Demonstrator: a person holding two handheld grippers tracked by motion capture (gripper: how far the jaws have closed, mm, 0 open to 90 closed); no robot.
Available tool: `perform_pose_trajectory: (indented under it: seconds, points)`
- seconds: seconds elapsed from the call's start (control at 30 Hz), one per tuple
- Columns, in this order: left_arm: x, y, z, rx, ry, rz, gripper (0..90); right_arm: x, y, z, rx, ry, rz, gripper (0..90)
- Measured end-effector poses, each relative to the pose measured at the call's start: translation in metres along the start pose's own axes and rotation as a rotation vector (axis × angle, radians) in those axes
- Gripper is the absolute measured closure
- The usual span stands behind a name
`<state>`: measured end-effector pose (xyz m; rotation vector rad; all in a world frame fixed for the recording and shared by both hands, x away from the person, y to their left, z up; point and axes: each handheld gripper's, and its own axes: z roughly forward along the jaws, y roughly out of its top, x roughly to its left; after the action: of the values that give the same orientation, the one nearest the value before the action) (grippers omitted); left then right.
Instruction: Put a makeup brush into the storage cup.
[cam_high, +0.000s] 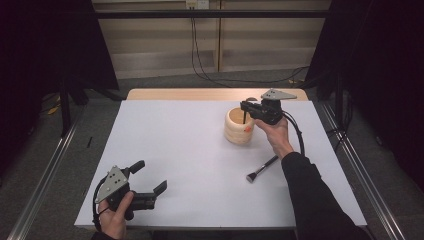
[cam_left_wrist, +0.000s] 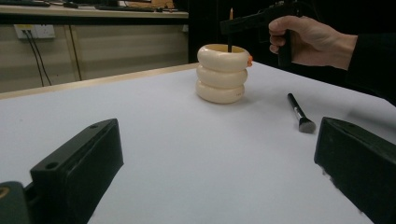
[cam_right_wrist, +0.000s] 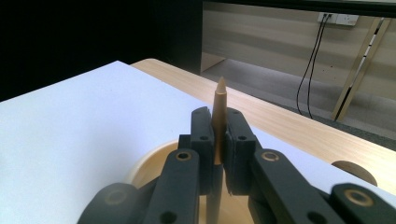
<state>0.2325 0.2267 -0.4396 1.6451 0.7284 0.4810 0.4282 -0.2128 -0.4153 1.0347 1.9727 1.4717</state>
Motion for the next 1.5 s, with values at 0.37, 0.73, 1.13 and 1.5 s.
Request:
perform_pose_trajectory:
  seconds: [0.37, 0.73, 1.13, 1.5]
  points:
    - [0.0005, -0.0001, 0.0, 0.001, 0.002, -0.003, 1.0, -0.0022, -0.0101, 0.0014, 0.01, 0.001, 0.006, 83.5]
    - [0.0012, -0.0005, 0.0003, 0.002, -0.001, -0.002, 1.0, -0.0033, -0.011, 0.0007, 0.007, 0.0, 0.006, 81.4]
    - [0.0014, -0.0006, 0.0002, 0.005, -0.001, 0.002, 1.0, -0.0031, -0.0089, -0.0009, -0.029, 0.002, 0.012, 48.6]
    - [0.0016, -0.0006, 0.0001, 0.006, 0.003, 0.002, 1.0, -0.0017, -0.0044, -0.0051, -0.059, -0.029, 0.021, 2.0]
